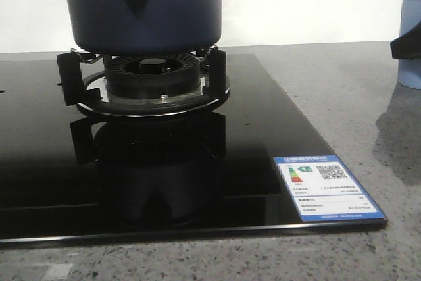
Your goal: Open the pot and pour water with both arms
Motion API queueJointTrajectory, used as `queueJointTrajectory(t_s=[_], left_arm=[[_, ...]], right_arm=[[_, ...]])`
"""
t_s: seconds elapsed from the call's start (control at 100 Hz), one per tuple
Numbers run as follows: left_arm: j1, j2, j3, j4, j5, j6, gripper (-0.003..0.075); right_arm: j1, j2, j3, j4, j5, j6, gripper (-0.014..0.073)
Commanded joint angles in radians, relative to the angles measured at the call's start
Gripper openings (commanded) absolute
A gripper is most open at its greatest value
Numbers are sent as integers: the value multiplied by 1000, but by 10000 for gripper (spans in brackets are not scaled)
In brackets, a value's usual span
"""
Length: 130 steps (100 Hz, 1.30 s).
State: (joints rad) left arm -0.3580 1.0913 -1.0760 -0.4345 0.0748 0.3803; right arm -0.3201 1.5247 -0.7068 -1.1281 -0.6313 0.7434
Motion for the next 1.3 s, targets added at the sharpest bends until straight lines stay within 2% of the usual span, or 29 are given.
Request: queueJointTrajectory(t_s=[0.0, 0.2, 0.55, 0.8, 0.98, 1.29], left_arm=[[3, -24, -41, -3, -108, -1, 398], [3, -24, -41, -3, -108, -1, 398], [3, -24, -41, -3, -108, -1, 398], [3, -24, -41, -6, -87, -1, 398], [-48, -11, -41, -7, -94, -1, 398], [-161, 74, -41, -7, -182, -1, 398]], right_arm=[[-6, -60, -24, -7, -17, 40, 650], [-6, -130, -3, -160, 72, 197, 650], [-30, -192, 72, -160, 72, 229, 650], [-30, -270, 134, -240, 84, 391, 650], [-30, -386, 207, -265, 88, 465, 650], [-30, -608, 301, -298, 92, 465, 650]])
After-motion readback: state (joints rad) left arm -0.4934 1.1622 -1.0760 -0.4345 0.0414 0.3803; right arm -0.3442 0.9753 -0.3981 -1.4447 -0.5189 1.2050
